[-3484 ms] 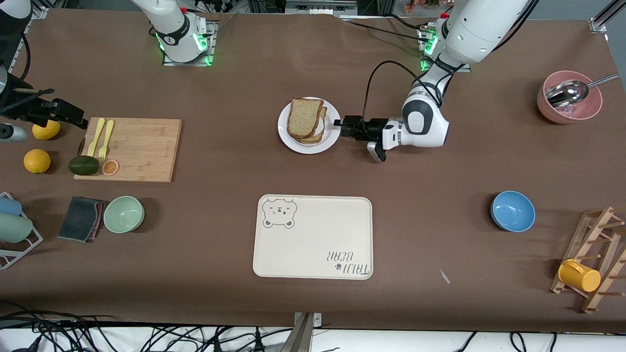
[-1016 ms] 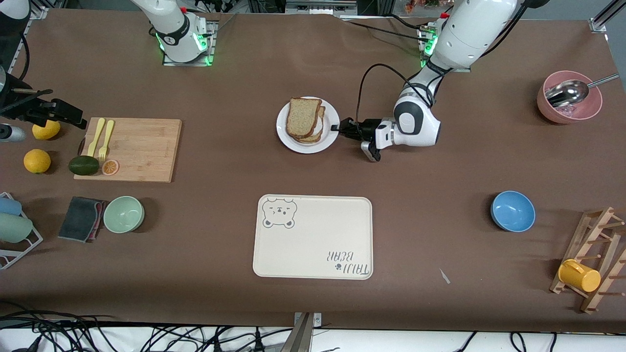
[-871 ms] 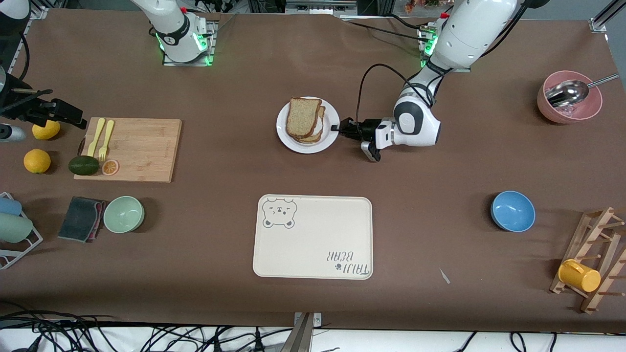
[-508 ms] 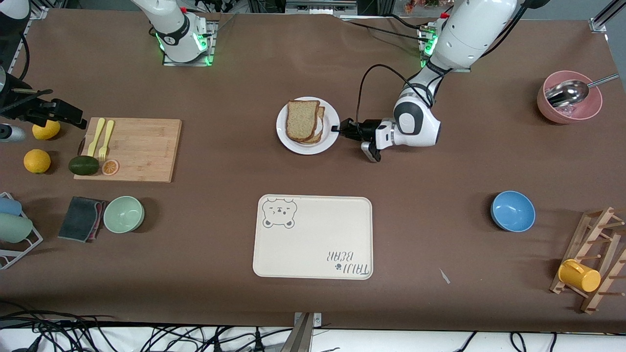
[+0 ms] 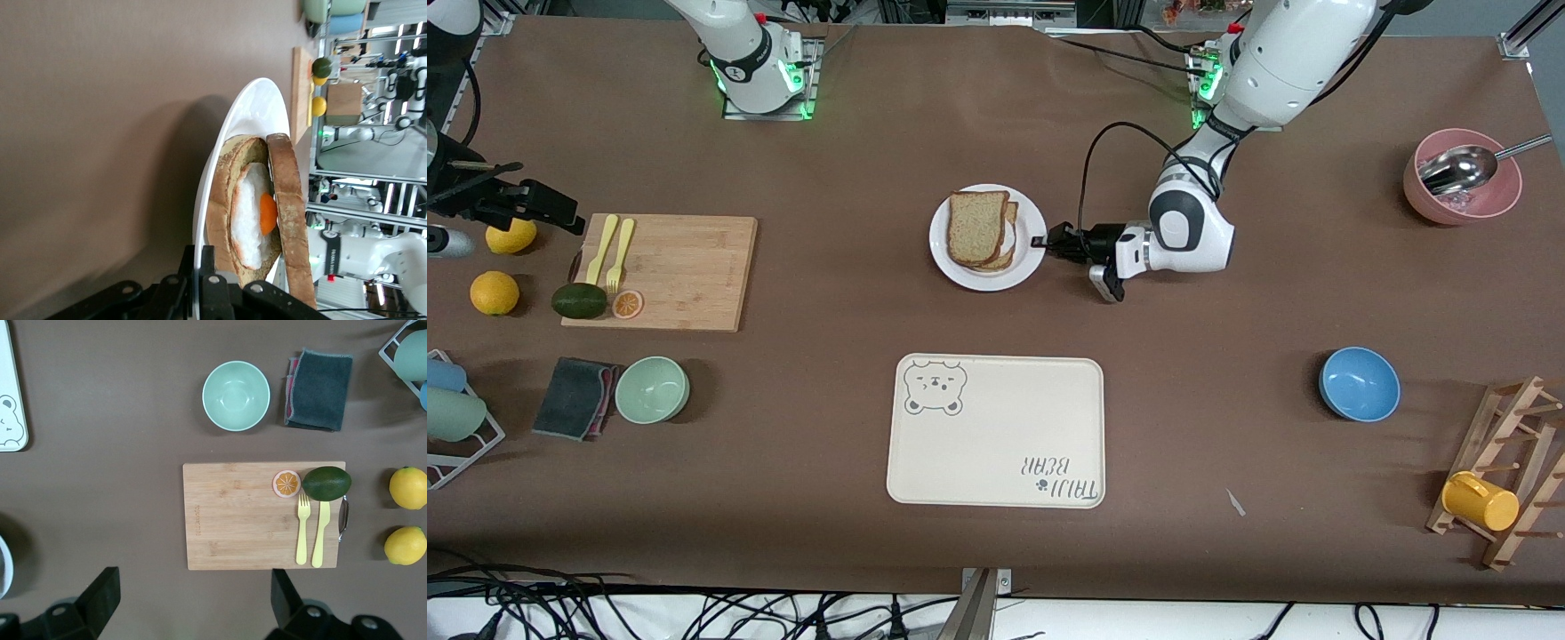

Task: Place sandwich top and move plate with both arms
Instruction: 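Drag the plate with the left gripper onto the bear tray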

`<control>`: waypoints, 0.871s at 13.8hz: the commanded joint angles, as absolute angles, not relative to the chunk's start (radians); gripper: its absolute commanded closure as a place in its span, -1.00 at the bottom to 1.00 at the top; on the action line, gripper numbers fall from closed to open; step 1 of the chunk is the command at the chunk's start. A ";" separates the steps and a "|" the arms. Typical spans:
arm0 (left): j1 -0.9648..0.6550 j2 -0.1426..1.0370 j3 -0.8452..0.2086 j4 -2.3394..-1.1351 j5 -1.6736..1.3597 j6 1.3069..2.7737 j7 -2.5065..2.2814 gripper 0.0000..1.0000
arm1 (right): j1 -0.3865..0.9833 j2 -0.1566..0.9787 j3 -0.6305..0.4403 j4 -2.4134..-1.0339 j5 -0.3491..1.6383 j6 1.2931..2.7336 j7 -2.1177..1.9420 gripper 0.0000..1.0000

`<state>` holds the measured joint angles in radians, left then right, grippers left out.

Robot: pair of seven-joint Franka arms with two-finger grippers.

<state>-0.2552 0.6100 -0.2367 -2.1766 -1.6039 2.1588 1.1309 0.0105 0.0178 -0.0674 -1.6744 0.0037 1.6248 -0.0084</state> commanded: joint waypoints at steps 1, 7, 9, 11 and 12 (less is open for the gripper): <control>-0.213 0.557 -0.241 -2.174 -1.615 2.111 1.106 1.00 | 0.006 0.015 -0.067 -1.669 0.021 1.615 -0.020 -1.00; -0.115 0.548 -0.241 -2.030 -1.531 2.088 0.950 1.00 | 0.006 0.015 -0.066 -1.670 0.021 1.615 -0.020 -1.00; -0.118 0.555 -0.232 -1.944 -1.473 2.092 0.863 1.00 | 0.006 0.015 -0.066 -1.671 0.021 1.615 -0.020 -1.00; -0.121 0.577 -0.218 -1.847 -1.378 2.103 0.728 1.00 | 0.006 0.015 -0.066 -1.669 0.021 1.615 -0.020 -1.00; -0.121 0.593 -0.210 -1.798 -1.347 2.103 0.688 1.00 | 0.006 0.015 -0.066 -1.669 0.021 1.615 -0.020 -1.00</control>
